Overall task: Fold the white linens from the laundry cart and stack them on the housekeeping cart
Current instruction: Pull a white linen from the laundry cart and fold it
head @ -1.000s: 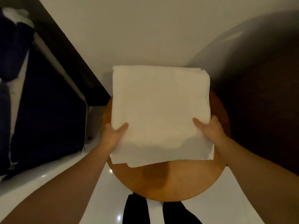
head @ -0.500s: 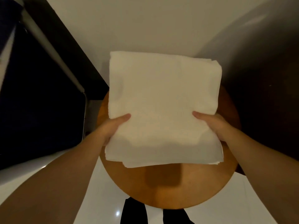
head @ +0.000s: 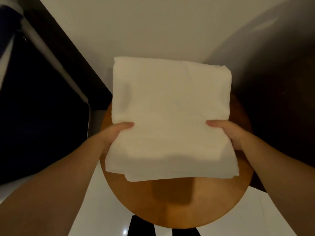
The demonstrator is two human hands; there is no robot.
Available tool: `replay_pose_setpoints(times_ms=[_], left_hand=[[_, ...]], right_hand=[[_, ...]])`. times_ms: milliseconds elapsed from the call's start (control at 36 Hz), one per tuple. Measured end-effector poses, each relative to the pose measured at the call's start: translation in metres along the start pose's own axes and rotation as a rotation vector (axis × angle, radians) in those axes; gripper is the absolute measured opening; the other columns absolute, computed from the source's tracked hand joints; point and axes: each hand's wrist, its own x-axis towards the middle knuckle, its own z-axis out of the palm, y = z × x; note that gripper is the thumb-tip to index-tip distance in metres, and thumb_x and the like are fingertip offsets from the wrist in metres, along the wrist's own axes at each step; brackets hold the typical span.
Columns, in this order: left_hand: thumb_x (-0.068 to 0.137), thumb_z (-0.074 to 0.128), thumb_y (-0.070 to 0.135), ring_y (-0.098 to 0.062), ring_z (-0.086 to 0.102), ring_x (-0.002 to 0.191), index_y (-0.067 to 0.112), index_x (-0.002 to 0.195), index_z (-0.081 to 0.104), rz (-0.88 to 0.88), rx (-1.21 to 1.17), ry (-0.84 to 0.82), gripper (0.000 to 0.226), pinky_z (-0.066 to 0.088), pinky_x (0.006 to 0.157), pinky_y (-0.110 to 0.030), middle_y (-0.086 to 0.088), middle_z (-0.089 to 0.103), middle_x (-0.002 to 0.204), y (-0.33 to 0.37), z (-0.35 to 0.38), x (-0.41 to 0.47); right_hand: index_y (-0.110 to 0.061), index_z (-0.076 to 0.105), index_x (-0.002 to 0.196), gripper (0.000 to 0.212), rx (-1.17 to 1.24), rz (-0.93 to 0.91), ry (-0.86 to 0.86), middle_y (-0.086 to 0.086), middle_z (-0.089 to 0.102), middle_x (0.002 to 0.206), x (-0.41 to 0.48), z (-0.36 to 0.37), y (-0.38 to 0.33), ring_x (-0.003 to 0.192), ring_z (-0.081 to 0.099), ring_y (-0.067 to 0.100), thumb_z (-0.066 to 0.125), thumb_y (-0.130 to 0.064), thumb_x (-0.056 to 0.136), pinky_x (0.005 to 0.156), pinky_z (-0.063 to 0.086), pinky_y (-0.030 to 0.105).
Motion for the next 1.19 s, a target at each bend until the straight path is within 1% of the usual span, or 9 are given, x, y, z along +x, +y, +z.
replay_pose_setpoints(times_ms=[56, 194, 361, 444, 556, 694, 861, 1056, 1194], left_hand=[[0.066, 0.073, 0.050, -0.027, 0.068, 0.099, 0.026, 0.137, 0.051, 0.029, -0.016, 0.029, 0.077, 0.055, 0.069, -0.037, -0.008, 0.067, 0.118, 0.011, 0.004, 0.003], [0.067, 0.071, 0.062, -0.025, 0.068, 0.101, 0.031, 0.134, 0.054, 0.124, -0.101, 0.069, 0.076, 0.057, 0.075, -0.037, -0.006, 0.067, 0.122, 0.020, 0.006, 0.023], [0.055, 0.087, 0.025, -0.022, 0.070, 0.095, 0.018, 0.121, 0.063, 0.164, -0.034, 0.038, 0.070, 0.058, 0.075, -0.037, -0.010, 0.068, 0.116, 0.023, 0.014, 0.028], [0.031, 0.098, 0.037, -0.027, 0.068, 0.102, 0.020, 0.113, 0.067, 0.159, -0.009, 0.028, 0.089, 0.054, 0.086, -0.043, -0.007, 0.071, 0.110, 0.025, 0.018, 0.017], [0.059, 0.089, 0.023, -0.022, 0.066, 0.107, 0.030, 0.125, 0.058, 0.232, 0.052, 0.002, 0.074, 0.051, 0.094, -0.045, 0.001, 0.069, 0.118, 0.035, 0.035, -0.012], [0.045, 0.093, 0.043, -0.020, 0.061, 0.115, 0.027, 0.141, 0.045, 0.258, 0.103, 0.028, 0.109, 0.046, 0.101, -0.047, 0.002, 0.063, 0.128, 0.045, 0.044, -0.063], [0.066, 0.085, 0.021, -0.022, 0.067, 0.102, 0.022, 0.131, 0.055, 0.210, -0.005, 0.050, 0.072, 0.055, 0.082, -0.037, -0.003, 0.069, 0.116, 0.044, 0.057, -0.138], [0.033, 0.095, 0.042, -0.019, 0.071, 0.093, 0.020, 0.122, 0.060, 0.251, 0.002, 0.004, 0.099, 0.054, 0.074, -0.035, 0.000, 0.074, 0.104, 0.047, 0.055, -0.205], [0.059, 0.086, 0.020, -0.021, 0.070, 0.091, 0.016, 0.121, 0.059, 0.292, 0.046, -0.079, 0.068, 0.055, 0.069, -0.033, -0.008, 0.070, 0.110, 0.051, 0.046, -0.244]], right_hand=[[-0.017, 0.063, 0.112, 0.044, 0.016, -0.017, 0.024, 0.009, 0.071, 0.106, 0.001, -0.001, -0.003, 0.098, 0.067, 0.029, 0.076, -0.034, 0.074, 0.084, 0.052, 0.042], [-0.019, 0.066, 0.113, 0.071, 0.122, -0.083, 0.079, 0.008, 0.072, 0.106, 0.017, 0.003, -0.005, 0.098, 0.068, 0.030, 0.082, -0.055, 0.054, 0.091, 0.052, 0.045], [-0.014, 0.066, 0.114, 0.060, 0.067, -0.099, 0.080, 0.012, 0.071, 0.109, 0.021, -0.001, -0.006, 0.097, 0.068, 0.032, 0.083, -0.034, 0.061, 0.089, 0.053, 0.049], [-0.015, 0.064, 0.118, 0.061, 0.023, -0.145, 0.142, 0.010, 0.070, 0.109, 0.016, 0.001, -0.011, 0.097, 0.067, 0.031, 0.084, -0.027, 0.062, 0.088, 0.053, 0.049], [-0.020, 0.060, 0.122, 0.056, -0.009, -0.244, 0.155, 0.003, 0.068, 0.108, -0.007, 0.012, -0.023, 0.096, 0.066, 0.024, 0.081, -0.018, 0.070, 0.082, 0.055, 0.038], [-0.017, 0.061, 0.124, 0.059, -0.010, -0.294, 0.149, 0.004, 0.069, 0.110, -0.052, 0.010, -0.027, 0.096, 0.068, 0.023, 0.082, -0.017, 0.069, 0.082, 0.056, 0.039], [-0.021, 0.063, 0.120, 0.058, 0.003, -0.346, 0.125, 0.002, 0.072, 0.107, -0.121, 0.004, -0.030, 0.094, 0.070, 0.022, 0.085, -0.019, 0.066, 0.082, 0.057, 0.042], [-0.021, 0.066, 0.110, 0.042, 0.061, -0.424, 0.148, 0.003, 0.074, 0.101, -0.215, 0.011, -0.024, 0.087, 0.072, 0.021, 0.080, -0.012, 0.071, 0.071, 0.057, 0.036], [-0.023, 0.065, 0.113, 0.047, 0.083, -0.459, 0.257, 0.001, 0.073, 0.103, -0.279, 0.030, 0.005, 0.091, 0.071, 0.022, 0.083, -0.016, 0.069, 0.078, 0.057, 0.040]])
